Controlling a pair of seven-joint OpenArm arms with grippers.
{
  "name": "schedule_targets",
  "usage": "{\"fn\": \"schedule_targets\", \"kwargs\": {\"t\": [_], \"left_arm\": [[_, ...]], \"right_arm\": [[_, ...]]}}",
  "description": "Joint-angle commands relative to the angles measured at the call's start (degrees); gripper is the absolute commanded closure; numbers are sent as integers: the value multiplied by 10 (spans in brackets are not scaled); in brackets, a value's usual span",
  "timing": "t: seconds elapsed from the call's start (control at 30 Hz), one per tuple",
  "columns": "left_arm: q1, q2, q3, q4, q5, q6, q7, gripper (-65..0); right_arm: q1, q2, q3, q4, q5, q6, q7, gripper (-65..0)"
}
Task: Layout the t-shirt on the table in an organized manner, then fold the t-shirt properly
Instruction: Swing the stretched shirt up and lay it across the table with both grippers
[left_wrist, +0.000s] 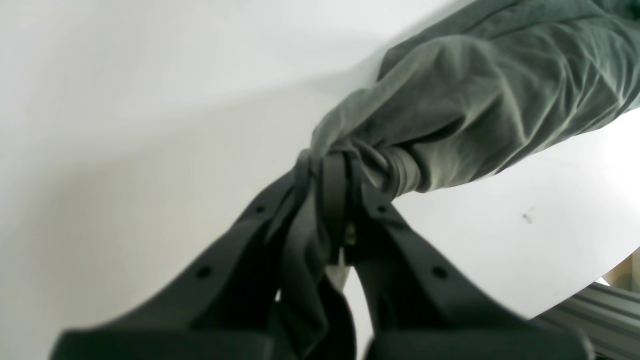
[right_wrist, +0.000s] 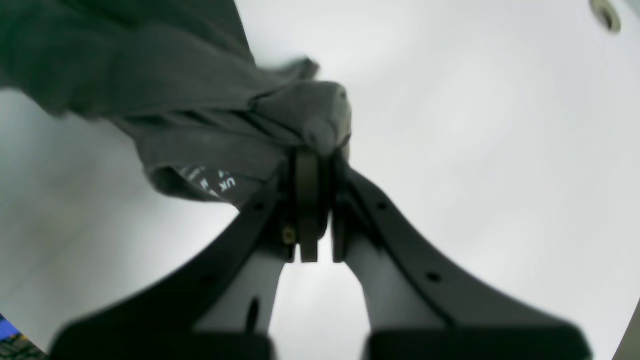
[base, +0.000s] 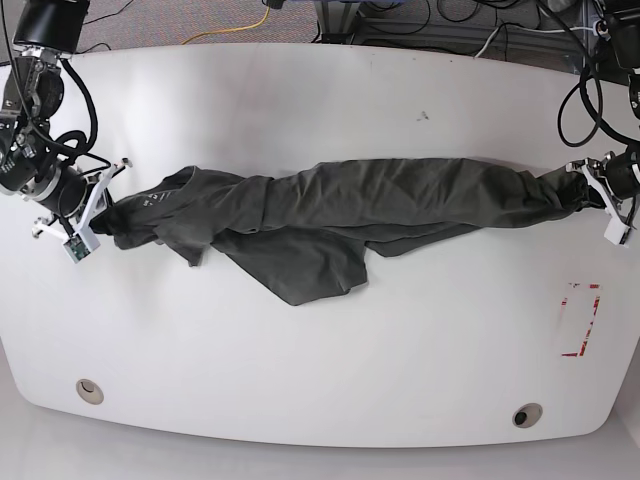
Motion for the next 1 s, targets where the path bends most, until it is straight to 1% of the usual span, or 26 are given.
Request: {"fn": "schedule_targets", "kwargs": {"t": [0.0, 0.07, 0.2, 0.33, 0.43, 0.5, 0.57, 0.7, 0.8, 0.97], "left_arm": [[-10, -25, -6, 8, -12, -1, -13, -6], [-13, -25, -6, 11, -14, -1, -13, -6], [-51, -25, -6, 17, -15, -1, -11, -6], [-110, -25, -5, 19, -15, 1, -10, -6], [-175, -24, -3, 16, -15, 3, -7, -6], [-222, -22, -1, 15, -15, 3, 4, -6], [-275, -10, -1, 14, -13, 3, 22, -6], [-375, 5, 1, -9, -11, 3, 56, -6], [-445, 5, 28, -28, -11, 4, 60, -6], [-539, 5, 69, -61, -11, 4, 58, -6]], "right_arm": [[5, 1, 7, 9, 3, -2, 16, -3], [5, -1, 8, 8, 3, -2, 16, -3], [36, -1, 12, 5, 3, -2, 16, -6], [104, -1, 9, -10, -24, -2, 16, -6], [169, -4, 4, -37, -57, -2, 16, -6], [211, -5, -16, -57, -75, -2, 16, -6], [263, -1, -49, -78, -91, -2, 16, -6], [340, -3, -83, -100, -115, -2, 16, -6], [381, -4, -100, -111, -124, -2, 16, -6], [455, -5, -126, -153, -126, -2, 16, -6]]}}
